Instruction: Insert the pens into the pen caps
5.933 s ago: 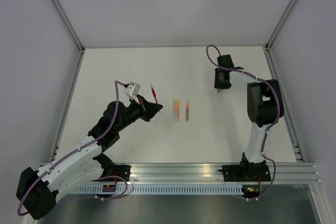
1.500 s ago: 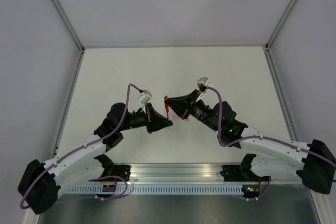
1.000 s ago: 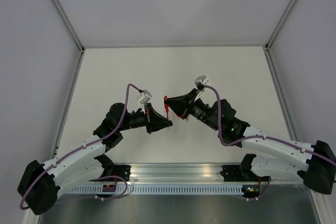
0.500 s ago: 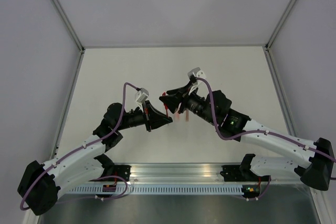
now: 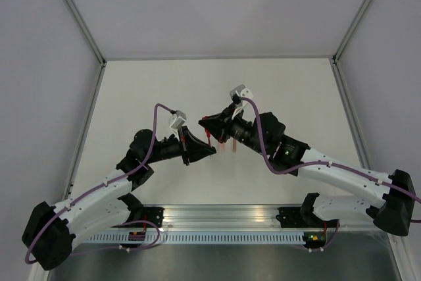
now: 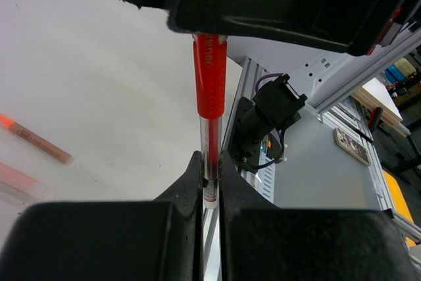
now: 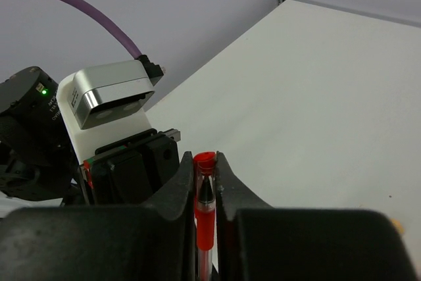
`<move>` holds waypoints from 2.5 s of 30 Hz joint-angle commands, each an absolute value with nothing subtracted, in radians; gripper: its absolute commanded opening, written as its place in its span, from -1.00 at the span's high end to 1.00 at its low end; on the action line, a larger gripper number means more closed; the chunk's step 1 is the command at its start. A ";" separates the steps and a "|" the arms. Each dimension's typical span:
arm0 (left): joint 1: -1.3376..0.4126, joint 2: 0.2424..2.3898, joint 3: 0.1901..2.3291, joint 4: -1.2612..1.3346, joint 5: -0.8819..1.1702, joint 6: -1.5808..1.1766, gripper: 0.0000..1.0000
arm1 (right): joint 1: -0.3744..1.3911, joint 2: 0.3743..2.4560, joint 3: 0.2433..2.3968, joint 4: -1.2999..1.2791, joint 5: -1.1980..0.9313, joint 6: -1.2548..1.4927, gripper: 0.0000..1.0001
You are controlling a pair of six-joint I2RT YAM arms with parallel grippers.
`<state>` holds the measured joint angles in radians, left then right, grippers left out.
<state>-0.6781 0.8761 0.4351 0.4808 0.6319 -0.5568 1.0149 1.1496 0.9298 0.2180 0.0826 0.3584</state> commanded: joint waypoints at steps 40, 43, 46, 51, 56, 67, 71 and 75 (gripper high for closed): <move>-0.609 0.828 0.681 0.411 0.387 -0.698 0.95 | 1.066 1.212 0.589 0.454 -0.114 0.492 1.00; -0.580 0.816 0.689 0.396 0.409 -0.713 0.95 | 1.083 1.219 0.583 0.456 -0.110 0.486 1.00; -0.554 0.799 0.699 0.383 0.433 -0.721 0.95 | 1.092 1.221 0.566 0.475 -0.127 0.482 1.00; -0.538 0.781 0.712 0.373 0.456 -0.726 0.95 | 1.106 1.238 0.548 0.514 -0.196 0.480 1.00; -0.538 0.781 0.715 0.379 0.472 -0.716 0.95 | 1.121 1.259 0.531 0.572 -0.242 0.500 1.00; -0.538 0.721 0.699 0.331 0.436 -0.655 0.95 | 1.140 1.272 0.497 0.694 -0.213 0.638 1.00; -0.538 0.719 0.696 0.333 0.480 -0.672 0.95 | 1.143 1.233 0.534 0.605 -0.131 0.575 1.00; -0.538 0.709 0.647 0.356 0.518 -0.681 0.95 | 1.141 1.187 0.636 0.416 0.000 0.525 1.00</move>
